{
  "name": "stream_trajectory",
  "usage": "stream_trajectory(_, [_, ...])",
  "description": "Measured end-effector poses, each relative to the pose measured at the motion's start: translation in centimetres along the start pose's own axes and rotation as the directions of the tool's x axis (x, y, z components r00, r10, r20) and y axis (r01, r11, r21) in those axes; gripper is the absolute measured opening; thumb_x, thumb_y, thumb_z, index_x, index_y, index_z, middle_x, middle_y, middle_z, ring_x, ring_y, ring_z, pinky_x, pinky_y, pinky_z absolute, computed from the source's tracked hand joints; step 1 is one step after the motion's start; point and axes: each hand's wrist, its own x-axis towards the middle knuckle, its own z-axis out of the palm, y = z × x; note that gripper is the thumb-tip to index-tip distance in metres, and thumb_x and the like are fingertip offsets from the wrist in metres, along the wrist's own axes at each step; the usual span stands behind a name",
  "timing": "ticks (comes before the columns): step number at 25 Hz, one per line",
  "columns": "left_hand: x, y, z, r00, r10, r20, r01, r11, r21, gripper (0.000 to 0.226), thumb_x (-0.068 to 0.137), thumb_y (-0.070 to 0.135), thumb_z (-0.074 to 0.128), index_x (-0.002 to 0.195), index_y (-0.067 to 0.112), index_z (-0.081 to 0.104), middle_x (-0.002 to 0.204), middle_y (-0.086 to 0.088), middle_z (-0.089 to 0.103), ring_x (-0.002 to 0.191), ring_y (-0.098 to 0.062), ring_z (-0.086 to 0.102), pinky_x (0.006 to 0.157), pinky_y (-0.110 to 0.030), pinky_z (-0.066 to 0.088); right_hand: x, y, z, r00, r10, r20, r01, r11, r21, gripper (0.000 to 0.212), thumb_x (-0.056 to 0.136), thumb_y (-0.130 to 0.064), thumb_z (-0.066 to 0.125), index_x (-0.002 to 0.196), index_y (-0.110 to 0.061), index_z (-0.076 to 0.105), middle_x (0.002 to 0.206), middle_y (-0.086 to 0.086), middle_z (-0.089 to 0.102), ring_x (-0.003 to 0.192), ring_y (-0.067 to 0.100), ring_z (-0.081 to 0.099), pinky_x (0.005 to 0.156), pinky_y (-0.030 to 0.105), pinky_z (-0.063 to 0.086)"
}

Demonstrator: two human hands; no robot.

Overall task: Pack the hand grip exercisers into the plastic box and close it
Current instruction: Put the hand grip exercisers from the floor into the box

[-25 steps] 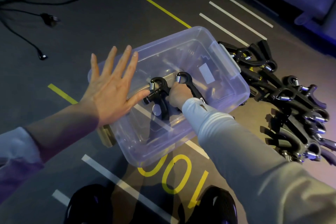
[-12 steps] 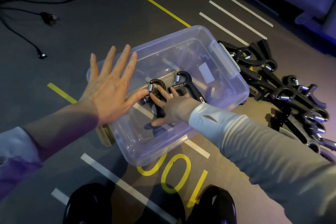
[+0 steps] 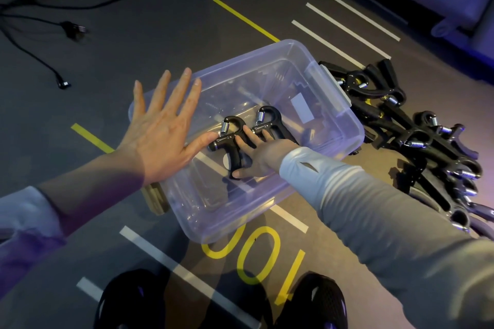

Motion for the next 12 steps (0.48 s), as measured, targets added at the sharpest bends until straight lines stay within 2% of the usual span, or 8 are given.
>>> stream_trajectory(2, [0.0,0.0,0.0,1.000,-0.003,0.005,0.003,1.000,-0.001,0.092,0.076,0.073,-0.004,0.147,0.015,-0.003,0.156,-0.008,-0.004,0.142,-0.033,-0.002,0.107,-0.058,-0.004,-0.8,0.8,-0.5,0.996,-0.060,-0.072,0.063,0.997,0.034,0.090,0.083,-0.074,0.034,0.147,-0.033,-0.014,0.156,-0.007,-0.022,0.146,0.032,-0.005,0.114,0.055,0.014])
stream_trajectory(4, [0.0,0.6,-0.4,1.000,-0.003,0.002,0.003,1.000,-0.029,0.093,0.077,0.073,0.000,0.147,0.013,0.002,0.156,-0.010,-0.001,0.142,-0.034,0.000,0.107,-0.061,-0.002,-2.6,1.6,-1.5,0.950,-0.157,-0.269,0.183,0.980,0.075,0.083,0.088,-0.066,0.035,0.150,-0.026,-0.003,0.159,-0.002,-0.008,0.145,0.029,0.010,0.114,0.047,0.020])
stream_trajectory(5, [0.1,1.3,-0.8,1.000,0.016,-0.008,-0.017,0.998,-0.056,0.092,0.078,0.072,0.004,0.147,0.011,0.006,0.156,-0.011,0.002,0.142,-0.035,0.002,0.106,-0.062,0.000,-3.9,2.1,-2.0,0.899,-0.183,-0.399,0.244,0.964,0.108,0.078,0.091,-0.061,0.036,0.151,-0.020,0.007,0.159,0.002,0.005,0.143,0.027,0.020,0.112,0.043,0.025])
stream_trajectory(7, [0.3,3.6,-1.9,0.994,0.089,-0.057,-0.095,0.989,-0.113,0.088,0.082,0.068,0.012,0.146,0.008,0.014,0.155,-0.014,0.008,0.142,-0.035,0.005,0.106,-0.063,0.002,-7.3,3.1,-3.0,0.733,-0.145,-0.665,0.372,0.904,0.213,0.064,0.095,-0.052,0.037,0.144,-0.011,0.030,0.148,0.007,0.037,0.132,0.022,0.040,0.104,0.033,0.033])
stream_trajectory(9, [0.6,6.8,-3.3,0.976,0.181,-0.119,-0.199,0.967,-0.157,0.085,0.083,0.066,0.017,0.145,0.008,0.020,0.155,-0.016,0.011,0.142,-0.035,0.006,0.107,-0.061,0.001,-11.0,5.1,-3.2,0.499,-0.013,-0.866,0.492,0.827,0.271,0.050,0.096,-0.040,0.037,0.132,-0.006,0.046,0.129,0.009,0.056,0.116,0.018,0.053,0.093,0.023,0.036])
stream_trajectory(11, [1.0,10.4,-4.6,0.947,0.274,-0.166,-0.303,0.935,-0.187,0.084,0.083,0.065,0.019,0.144,0.008,0.025,0.154,-0.016,0.012,0.141,-0.035,0.008,0.108,-0.060,0.001,-14.3,8.1,-2.3,0.341,0.155,-0.927,0.524,0.787,0.325,0.041,0.097,-0.030,0.037,0.125,-0.004,0.050,0.120,0.008,0.061,0.108,0.014,0.056,0.089,0.017,0.037])
stream_trajectory(12, [1.2,12.0,-5.0,0.933,0.316,-0.172,-0.346,0.918,-0.192,0.084,0.082,0.065,0.019,0.143,0.007,0.027,0.154,-0.017,0.015,0.141,-0.035,0.012,0.108,-0.059,0.003,-15.4,9.7,-1.3,0.305,0.225,-0.925,0.511,0.781,0.359,0.039,0.098,-0.028,0.037,0.124,-0.004,0.051,0.118,0.007,0.061,0.107,0.014,0.056,0.089,0.017,0.038])
